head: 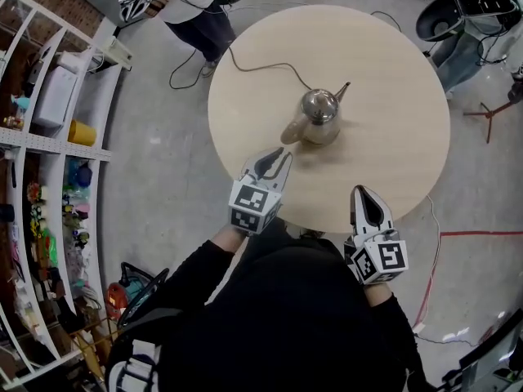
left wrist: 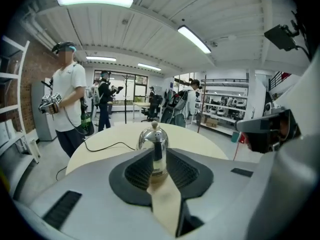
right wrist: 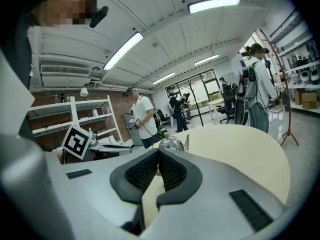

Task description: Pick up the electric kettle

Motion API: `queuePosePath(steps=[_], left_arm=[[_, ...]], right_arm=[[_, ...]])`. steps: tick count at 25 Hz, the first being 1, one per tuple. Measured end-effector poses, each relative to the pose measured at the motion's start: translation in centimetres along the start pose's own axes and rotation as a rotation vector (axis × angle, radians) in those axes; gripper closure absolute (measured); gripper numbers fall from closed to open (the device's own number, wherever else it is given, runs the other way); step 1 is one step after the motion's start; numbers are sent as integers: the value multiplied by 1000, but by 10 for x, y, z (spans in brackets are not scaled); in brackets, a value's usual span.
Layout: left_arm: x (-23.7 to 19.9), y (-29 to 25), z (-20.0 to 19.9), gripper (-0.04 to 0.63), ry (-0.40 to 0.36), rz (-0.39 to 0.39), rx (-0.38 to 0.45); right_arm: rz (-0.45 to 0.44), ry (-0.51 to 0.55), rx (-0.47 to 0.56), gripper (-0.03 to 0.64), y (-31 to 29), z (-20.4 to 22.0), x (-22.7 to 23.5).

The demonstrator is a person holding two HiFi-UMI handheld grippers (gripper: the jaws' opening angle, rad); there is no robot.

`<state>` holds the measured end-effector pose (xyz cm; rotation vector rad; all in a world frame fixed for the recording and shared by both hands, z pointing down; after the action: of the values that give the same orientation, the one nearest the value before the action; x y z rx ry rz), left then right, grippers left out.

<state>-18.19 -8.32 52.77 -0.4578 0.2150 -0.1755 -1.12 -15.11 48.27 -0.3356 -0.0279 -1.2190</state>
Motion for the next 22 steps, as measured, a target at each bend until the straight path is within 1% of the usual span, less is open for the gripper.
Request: queuePosePath(steps=[1,2,4,8,11,14,17,19,22], left_arm=[[-7,-7,2,495,-7,11,-27],[-13,-13,5,460,-15,22,-53],[-24,-28,11,439,-39,45,-91],[-41,-60,23,424,-139,96,-146],[-52,-82,35,410,-200,156,-211],[-51,-97,50,408,-222,220,-283],[-48,-107,61,410,-219,271,-296],[-42,-111,66,410,-226,333,-310],[-35,-115,72,410,-280,438,-382]], right_arm=[[9,2,1,604,-4,-1,1],[21,3,3,604,-7,-2,2],[46,2,6,604,-12,-4,4],[81,9,1,604,-20,-11,5],[99,23,-1,604,-32,-20,7],[116,25,-6,604,-40,-24,11],[131,23,-13,604,-43,-22,14],[136,20,-21,604,-45,-18,17],[138,14,-40,604,-52,-15,18]])
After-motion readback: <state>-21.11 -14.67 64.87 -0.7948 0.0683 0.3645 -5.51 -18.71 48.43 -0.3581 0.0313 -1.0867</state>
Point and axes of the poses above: the fingertips, and each gripper's own axes: y backward along the fingers, x to its right, z out of its underside, the point moved 1 cm from there along y, backward along the fingers, and after that the axes turned 6 degrees about y, right-handed, at the moved point
